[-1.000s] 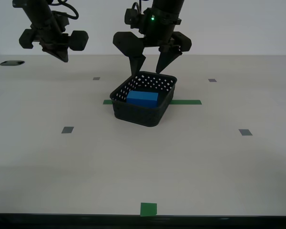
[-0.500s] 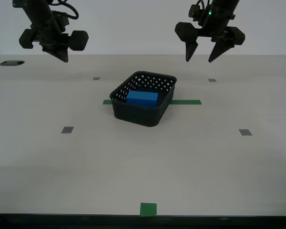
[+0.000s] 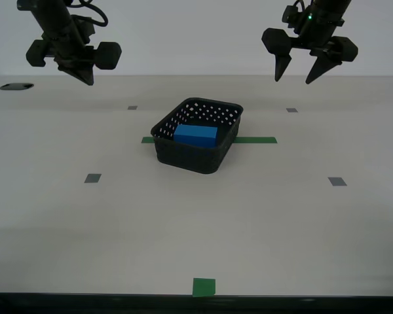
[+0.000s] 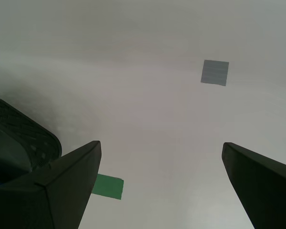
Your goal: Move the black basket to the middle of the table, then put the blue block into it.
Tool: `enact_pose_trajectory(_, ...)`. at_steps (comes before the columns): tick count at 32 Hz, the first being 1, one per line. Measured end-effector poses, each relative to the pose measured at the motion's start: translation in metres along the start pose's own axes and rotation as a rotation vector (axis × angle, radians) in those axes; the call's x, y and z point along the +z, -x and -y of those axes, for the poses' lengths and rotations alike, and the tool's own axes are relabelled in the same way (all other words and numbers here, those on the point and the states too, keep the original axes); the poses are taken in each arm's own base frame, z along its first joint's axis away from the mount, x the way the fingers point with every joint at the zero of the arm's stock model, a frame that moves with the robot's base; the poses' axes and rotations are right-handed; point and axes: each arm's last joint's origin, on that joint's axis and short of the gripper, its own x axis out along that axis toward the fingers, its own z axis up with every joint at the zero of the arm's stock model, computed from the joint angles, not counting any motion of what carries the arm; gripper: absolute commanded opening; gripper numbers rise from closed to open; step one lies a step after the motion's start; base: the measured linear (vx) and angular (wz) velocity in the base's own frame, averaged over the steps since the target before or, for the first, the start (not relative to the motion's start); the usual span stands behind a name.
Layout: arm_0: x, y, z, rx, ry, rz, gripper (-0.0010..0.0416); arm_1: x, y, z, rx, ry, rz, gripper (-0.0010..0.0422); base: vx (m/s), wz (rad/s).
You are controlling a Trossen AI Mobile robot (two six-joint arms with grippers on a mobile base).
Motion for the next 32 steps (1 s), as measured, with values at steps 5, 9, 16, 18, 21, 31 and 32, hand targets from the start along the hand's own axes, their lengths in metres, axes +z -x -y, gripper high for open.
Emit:
enact_pose_trajectory(5,0.0001,0.0000,0.0000,0.000,0.000,0.001,0.0355,0.0000,0.0000,0.0000,0.000,0.000,0.000,0.0000,0.000,0.000)
enact_pose_trajectory(9,0.0003,0.0000,-0.0004,0.001,0.001,0.003,0.0355,0.0000,0.0000,0.0000,0.000,0.000,0.000,0.0000,0.000,0.000)
enact_pose_trajectory(16,0.0006,0.0000,-0.0002,0.001,0.001,0.006,0.0355,0.0000,0.0000,0.0000,0.000,0.000,0.000,0.0000,0.000,0.000)
enact_pose_trajectory(18,0.0006,0.0000,-0.0006,0.001,0.002,0.007,0.0355,0.0000,0.0000,0.0000,0.000,0.000,0.000,0.0000,0.000,0.000)
enact_pose_trajectory(21,0.0007,0.0000,-0.0004,0.001,0.001,0.007,0.0354,0.0000,0.0000,0.0000,0.000,0.000,0.000,0.0000,0.000,0.000)
enact_pose_trajectory(31,0.0007,0.0000,-0.0002,0.001,0.001,0.007,0.0356,0.0000,0.0000,0.0000,0.000,0.000,0.000,0.0000,0.000,0.000)
enact_pose_trajectory(32,0.0007,0.0000,-0.0002,0.001,0.001,0.007,0.0355,0.0000,0.0000,0.0000,0.000,0.000,0.000,0.0000,0.000,0.000)
